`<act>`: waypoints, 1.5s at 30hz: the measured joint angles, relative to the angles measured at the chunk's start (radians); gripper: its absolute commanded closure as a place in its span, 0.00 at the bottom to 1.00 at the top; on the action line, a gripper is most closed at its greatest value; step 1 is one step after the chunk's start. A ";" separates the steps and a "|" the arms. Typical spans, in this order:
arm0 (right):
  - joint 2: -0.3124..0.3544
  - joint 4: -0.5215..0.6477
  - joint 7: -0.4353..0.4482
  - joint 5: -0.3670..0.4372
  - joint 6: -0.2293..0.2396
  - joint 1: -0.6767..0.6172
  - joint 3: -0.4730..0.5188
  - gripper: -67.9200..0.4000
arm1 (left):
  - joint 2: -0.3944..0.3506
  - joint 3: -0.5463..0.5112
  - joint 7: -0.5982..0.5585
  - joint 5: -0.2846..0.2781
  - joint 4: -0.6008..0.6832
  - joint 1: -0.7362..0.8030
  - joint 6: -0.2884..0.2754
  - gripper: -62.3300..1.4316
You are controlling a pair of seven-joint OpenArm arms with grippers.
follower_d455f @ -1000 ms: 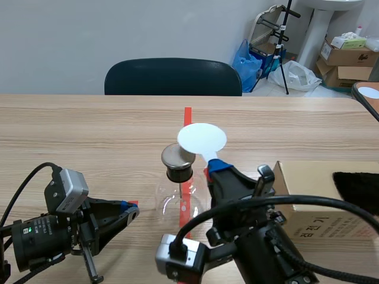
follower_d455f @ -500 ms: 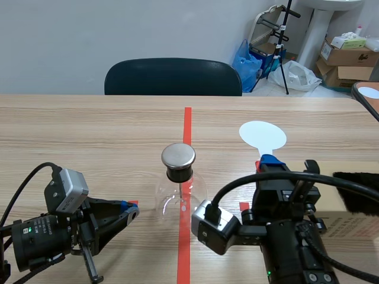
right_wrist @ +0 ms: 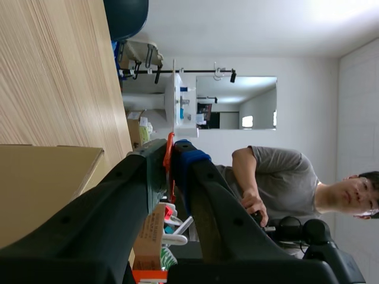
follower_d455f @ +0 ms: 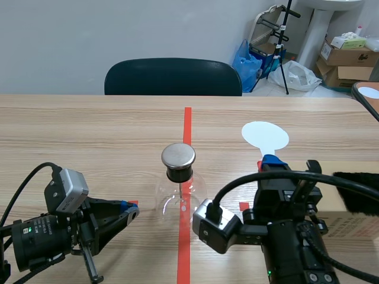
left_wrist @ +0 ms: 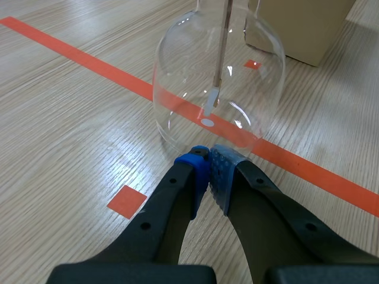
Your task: Do the electroscope experiment
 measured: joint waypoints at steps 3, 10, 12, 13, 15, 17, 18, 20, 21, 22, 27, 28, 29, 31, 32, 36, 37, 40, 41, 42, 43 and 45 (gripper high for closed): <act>0.000 0.000 0.046 0.000 0.000 0.000 0.000 0.97 | 0.000 0.000 0.000 0.000 0.000 0.000 0.000 0.93; 0.000 0.000 0.244 0.000 0.000 0.000 0.000 0.97 | 0.000 0.000 0.000 0.000 0.000 0.000 0.000 0.93; 0.000 0.000 0.306 0.000 0.000 0.000 0.000 0.97 | 0.000 0.000 0.000 0.000 0.000 0.000 0.000 0.93; 0.000 0.000 0.330 0.000 0.000 0.000 0.000 0.97 | 0.000 0.000 0.000 0.000 0.000 0.000 0.000 0.93; 0.000 0.000 0.379 0.000 0.000 0.000 0.000 0.97 | 0.000 0.000 0.000 0.000 0.000 0.000 0.000 0.93; 0.000 0.000 0.423 0.000 0.000 0.000 0.000 0.97 | 0.000 0.000 0.000 0.000 0.000 0.000 0.000 0.93; 0.000 0.000 0.443 0.000 0.000 0.000 0.000 0.97 | 0.000 0.000 0.000 0.000 0.000 0.000 0.000 0.93; 0.000 0.000 0.483 0.000 0.000 0.000 0.000 0.97 | 0.000 0.000 0.000 0.000 0.000 0.000 0.000 0.93; 0.000 0.000 0.499 0.000 0.000 0.000 0.000 0.97 | 0.000 0.000 0.000 0.000 0.000 0.000 0.000 0.93; 0.000 0.000 0.517 0.000 0.000 0.000 0.000 0.97 | 0.000 0.000 0.000 0.000 0.000 0.000 0.000 0.93; 0.000 0.000 0.573 0.000 0.000 0.000 0.000 0.97 | 0.000 0.000 0.000 0.000 0.000 0.000 0.000 0.93; 0.000 0.000 0.576 0.000 0.000 0.000 0.000 0.97 | 0.000 0.000 0.000 0.000 0.000 0.000 0.000 0.93; 0.000 0.000 0.582 0.000 0.000 0.000 0.000 0.97 | 0.000 0.000 0.000 0.000 0.000 0.000 0.000 0.93; 0.001 0.000 0.599 0.000 0.000 0.000 0.000 0.97 | 0.000 0.000 0.000 0.000 0.000 0.000 0.000 0.93; 0.002 0.000 0.599 0.000 0.000 0.000 0.000 0.97 | 0.000 0.000 0.000 0.000 0.000 0.000 0.000 0.93; 0.003 0.000 0.598 0.000 -0.001 -0.002 0.000 0.97 | 0.000 0.000 0.000 0.000 0.000 0.000 0.000 0.93; 0.003 0.000 0.598 0.000 0.000 -0.003 0.000 0.97 | 0.000 0.000 0.000 0.000 0.000 0.000 0.000 0.93; 0.003 0.000 0.598 0.000 0.000 -0.003 0.000 0.97 | 0.000 0.000 0.000 0.000 0.000 0.000 0.000 0.93; 0.003 0.000 0.598 0.000 0.000 -0.003 0.000 0.97 | 0.000 0.000 0.000 0.000 0.000 0.000 0.000 0.93; 0.003 0.000 0.598 0.000 0.000 -0.003 0.000 0.97 | 0.000 0.000 0.000 0.000 0.000 0.000 0.000 0.93; 0.003 0.000 0.598 0.000 0.000 -0.003 0.000 0.97 | 0.000 0.000 0.000 0.000 0.000 0.000 0.000 0.93; 0.003 0.000 0.598 0.000 0.000 -0.003 0.000 0.97 | 0.000 0.000 0.000 0.000 0.000 0.000 0.000 0.93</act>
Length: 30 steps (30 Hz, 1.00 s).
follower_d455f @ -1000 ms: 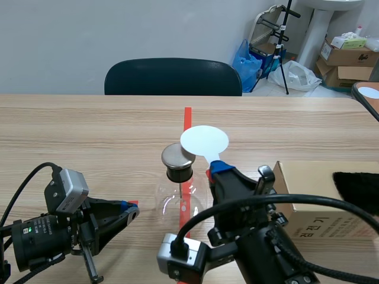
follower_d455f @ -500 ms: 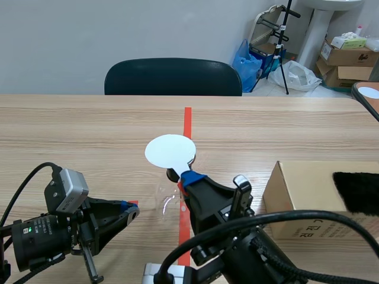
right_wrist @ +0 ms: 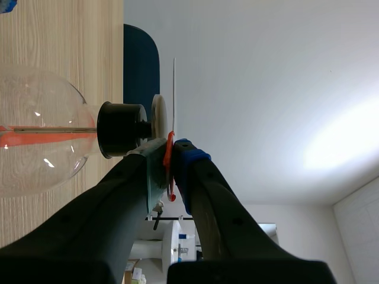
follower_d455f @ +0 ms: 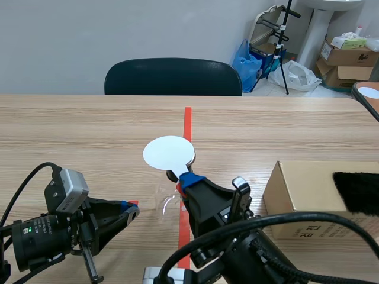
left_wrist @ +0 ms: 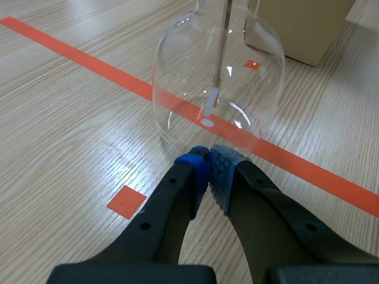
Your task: Do the electroscope experiment
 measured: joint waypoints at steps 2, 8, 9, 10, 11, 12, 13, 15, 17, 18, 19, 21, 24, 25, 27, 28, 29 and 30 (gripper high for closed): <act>0.000 0.000 0.000 0.000 0.000 0.000 0.000 0.97 | 0.000 0.000 0.000 0.000 0.000 0.000 0.000 0.93; 0.000 0.000 0.000 0.000 0.000 0.000 0.000 0.97 | 0.000 0.000 0.000 0.000 0.000 0.000 0.000 0.93; 0.000 0.000 0.000 0.000 0.000 0.000 0.000 0.97 | 0.000 0.000 0.000 0.000 0.000 0.000 0.000 0.93; 0.000 0.000 0.000 0.000 0.000 0.000 0.000 0.97 | 0.000 0.000 0.000 0.000 0.000 0.000 0.000 0.93; 0.000 0.000 0.000 0.000 0.000 0.000 0.000 0.97 | 0.000 0.000 0.000 0.000 0.000 0.000 0.000 0.93; 0.000 0.000 0.000 0.000 0.000 0.000 0.000 0.97 | 0.000 0.000 0.000 0.000 0.000 0.000 0.000 0.93; 0.000 0.000 0.000 0.000 0.000 0.000 0.000 0.97 | 0.000 0.000 0.000 0.000 0.000 0.000 0.000 0.93; 0.000 0.000 0.000 0.000 0.000 0.000 0.000 0.97 | 0.000 0.000 0.000 0.000 0.000 0.000 0.000 0.93; 0.000 0.000 0.000 0.000 0.000 0.000 0.000 0.97 | 0.000 0.000 0.000 0.000 0.000 0.000 0.000 0.93; 0.000 0.000 0.000 0.000 0.000 0.000 0.000 0.97 | 0.000 0.000 0.000 0.000 0.000 0.000 0.000 0.93; 0.000 0.000 0.000 0.000 0.000 0.000 0.000 0.97 | 0.000 0.000 0.000 0.000 0.000 0.000 0.000 0.93; 0.000 0.000 0.000 0.000 0.000 0.000 0.000 0.97 | 0.000 0.000 0.000 0.000 0.000 0.000 0.000 0.93; 0.000 0.000 -0.024 0.000 0.000 0.000 0.000 0.97 | 0.000 0.000 0.000 0.000 0.000 0.000 0.000 0.93; 0.000 0.000 -0.034 0.000 0.000 0.000 0.000 0.97 | 0.000 0.000 0.000 0.000 0.000 0.000 0.000 0.93; 0.000 0.000 -0.072 0.000 0.000 0.000 0.000 0.97 | 0.000 0.000 0.000 0.000 0.000 0.000 0.000 0.93; 0.000 0.000 -0.093 0.000 0.000 0.000 0.000 0.97 | 0.000 0.000 0.000 0.000 0.000 0.000 0.000 0.93; 0.000 0.000 -0.121 0.000 0.000 0.000 0.000 0.97 | 0.000 0.000 0.000 0.000 0.000 0.000 0.000 0.93; 0.000 0.000 -0.148 0.000 0.000 0.000 0.000 0.97 | 0.000 0.000 0.000 0.000 0.000 0.000 0.000 0.93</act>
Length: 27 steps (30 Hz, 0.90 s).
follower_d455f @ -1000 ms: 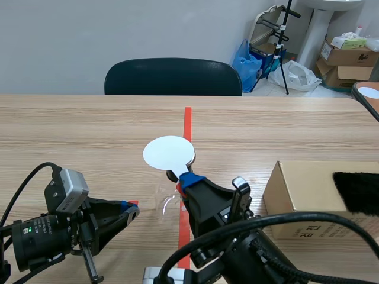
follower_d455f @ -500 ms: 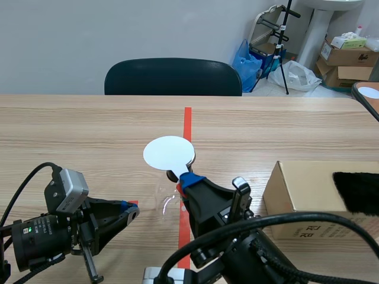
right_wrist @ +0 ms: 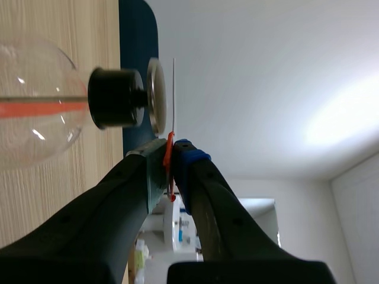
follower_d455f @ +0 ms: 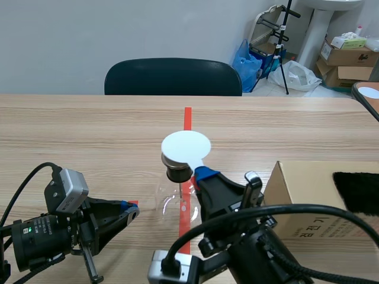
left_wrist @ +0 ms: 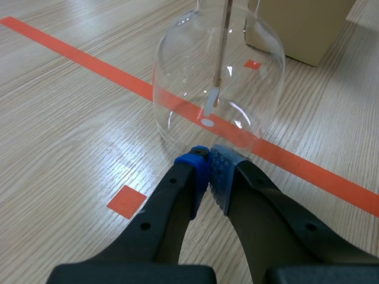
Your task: Do the electroscope experiment
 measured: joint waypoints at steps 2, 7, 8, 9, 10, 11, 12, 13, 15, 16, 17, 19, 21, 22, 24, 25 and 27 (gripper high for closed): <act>0.000 0.000 -0.068 0.000 0.000 0.000 0.000 0.97 | 0.000 0.000 0.000 0.000 0.000 0.000 0.000 0.93; 0.000 0.000 -0.249 0.000 0.000 0.000 0.000 0.97 | 0.000 0.000 0.000 0.000 0.000 0.000 0.000 0.93; 0.000 0.000 -0.286 0.000 0.000 0.000 0.000 0.97 | 0.000 0.000 0.000 0.000 0.000 0.000 0.000 0.93; 0.000 0.000 -0.324 0.000 0.000 0.000 0.000 0.97 | 0.000 0.000 0.000 0.000 0.000 0.000 0.000 0.93; 0.000 0.000 -0.361 0.000 0.000 0.000 0.000 0.97 | 0.000 0.000 0.000 0.000 0.000 0.000 0.000 0.93; 0.000 0.000 -0.398 0.000 0.000 0.000 0.000 0.97 | 0.000 0.000 0.000 0.000 0.000 0.000 0.000 0.93; 0.000 0.000 -0.433 0.000 0.000 0.000 0.000 0.97 | 0.000 0.000 0.000 0.000 0.000 0.000 0.000 0.93; 0.000 0.000 -0.463 0.000 0.000 0.000 0.000 0.97 | 0.000 0.000 0.000 0.000 0.000 0.000 0.000 0.93; 0.000 0.000 -0.517 0.000 0.000 0.000 0.000 0.97 | 0.000 0.000 0.000 0.000 0.000 0.000 0.000 0.93; 0.000 0.000 -0.536 0.000 -0.001 0.000 0.000 0.97 | 0.000 0.000 0.000 0.000 0.000 0.000 0.000 0.93; 0.000 0.000 -0.550 0.000 -0.001 0.000 0.000 0.97 | 0.000 0.000 0.000 0.000 0.000 0.000 0.000 0.93; 0.000 0.000 -0.557 0.000 -0.001 0.000 0.000 0.97 | 0.000 0.000 0.000 0.000 0.000 0.000 0.000 0.93; 0.000 0.000 -0.557 0.000 -0.002 0.000 0.000 0.97 | 0.000 0.000 0.000 0.000 0.000 0.000 0.000 0.93; 0.000 0.000 -0.557 0.000 -0.002 0.000 0.000 0.97 | 0.000 0.000 0.000 0.000 0.000 0.000 0.000 0.93; 0.000 0.000 -0.557 0.000 -0.002 0.000 0.000 0.97 | 0.000 0.000 0.000 0.000 0.000 0.000 0.000 0.93; 0.000 0.000 -0.557 0.000 -0.002 0.000 0.000 0.97 | 0.000 0.000 0.000 0.000 0.000 0.000 0.000 0.93; 0.000 0.000 -0.557 0.000 -0.002 0.000 0.000 0.97 | 0.000 0.000 0.000 0.000 0.000 0.000 0.000 0.93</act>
